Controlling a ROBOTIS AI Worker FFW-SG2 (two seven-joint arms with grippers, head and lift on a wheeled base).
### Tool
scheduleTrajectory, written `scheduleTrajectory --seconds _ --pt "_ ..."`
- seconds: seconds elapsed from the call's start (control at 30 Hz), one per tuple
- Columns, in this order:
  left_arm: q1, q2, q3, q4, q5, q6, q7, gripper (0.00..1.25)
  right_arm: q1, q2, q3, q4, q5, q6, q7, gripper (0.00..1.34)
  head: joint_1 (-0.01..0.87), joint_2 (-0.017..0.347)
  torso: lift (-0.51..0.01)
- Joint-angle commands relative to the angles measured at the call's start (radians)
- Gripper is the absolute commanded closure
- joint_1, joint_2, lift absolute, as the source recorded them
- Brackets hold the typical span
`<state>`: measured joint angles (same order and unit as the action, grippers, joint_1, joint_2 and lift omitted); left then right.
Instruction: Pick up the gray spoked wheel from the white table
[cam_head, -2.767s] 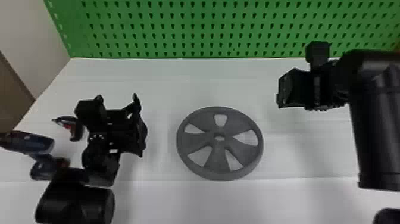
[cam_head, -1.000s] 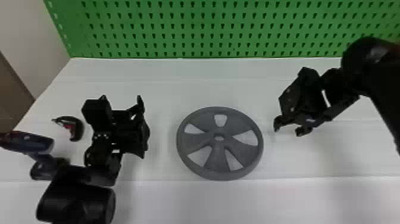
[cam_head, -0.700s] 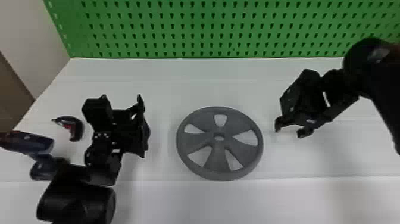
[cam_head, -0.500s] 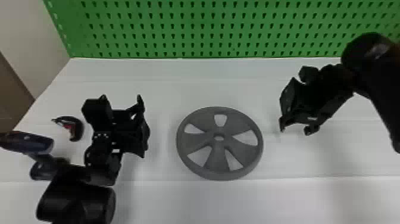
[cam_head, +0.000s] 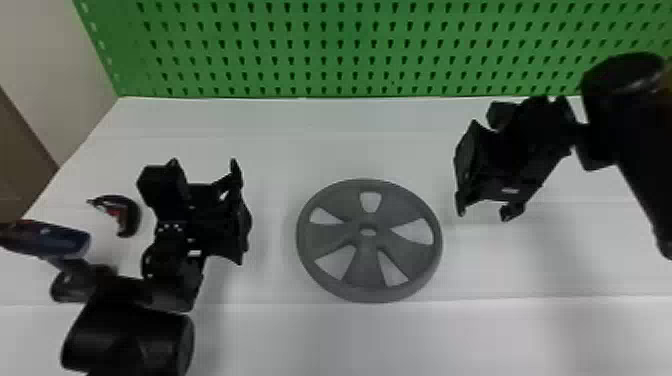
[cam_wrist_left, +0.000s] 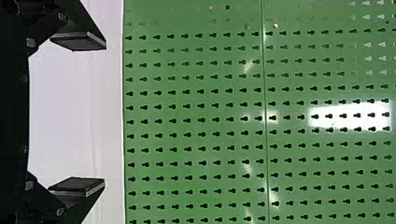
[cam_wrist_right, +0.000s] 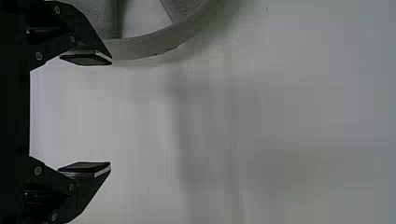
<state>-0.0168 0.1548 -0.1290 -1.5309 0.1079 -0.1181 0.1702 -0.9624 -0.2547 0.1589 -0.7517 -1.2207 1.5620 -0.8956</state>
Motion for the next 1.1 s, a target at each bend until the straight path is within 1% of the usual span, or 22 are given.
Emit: scheduleTrajectory --seconds 0.0,0.1,0.17,0.2,0.3,0.47,0.53,0.6,0.73,1.07 --pt "0.002 0.0 0.0 0.0 0.001 0.0 0.0 0.24 0.005 0.002 0.034 -0.001 -0.181 -0.013 -0.106 0.46 0.77 0.044 -0.098" --pt "0.002 0.0 0.0 0.0 0.001 0.0 0.0 0.24 0.007 0.005 0.065 -0.008 -0.269 -0.033 -0.181 0.46 0.77 0.044 -0.098" --pt "0.002 0.0 0.0 0.0 0.001 0.0 0.0 0.24 0.007 0.008 0.083 -0.017 -0.306 -0.043 -0.221 0.46 0.77 0.044 -0.098" --pt "0.002 0.0 0.0 0.0 0.001 0.0 0.0 0.24 0.007 0.008 0.094 -0.026 -0.327 -0.048 -0.252 0.46 0.77 0.044 -0.098" --pt "0.002 0.0 0.002 0.0 0.001 0.0 0.0 0.24 0.01 0.009 0.134 -0.08 -0.347 -0.074 -0.312 0.46 0.77 0.044 -0.098" --pt "0.003 0.0 0.003 0.0 0.003 0.0 0.0 0.24 0.017 0.011 0.142 -0.09 -0.378 -0.1 -0.33 0.46 0.77 0.044 -0.098" --pt "0.005 -0.001 0.005 0.0 0.006 0.0 0.0 0.24 0.017 0.014 0.143 -0.092 -0.387 -0.105 -0.355 0.46 0.77 0.044 -0.098" --pt "0.005 0.0 0.005 0.0 0.007 0.0 0.0 0.24 0.017 0.015 0.143 -0.09 -0.401 -0.109 -0.362 0.46 0.77 0.044 -0.098" --pt "0.005 0.0 0.005 0.0 0.007 0.0 0.0 0.24 0.025 0.009 0.136 -0.077 -0.431 -0.122 -0.364 0.46 0.77 0.044 -0.098" --pt "0.003 0.0 0.003 0.002 0.01 0.0 0.0 0.24 0.03 0.009 0.131 -0.048 -0.453 -0.122 -0.364 0.46 0.77 0.044 -0.098"
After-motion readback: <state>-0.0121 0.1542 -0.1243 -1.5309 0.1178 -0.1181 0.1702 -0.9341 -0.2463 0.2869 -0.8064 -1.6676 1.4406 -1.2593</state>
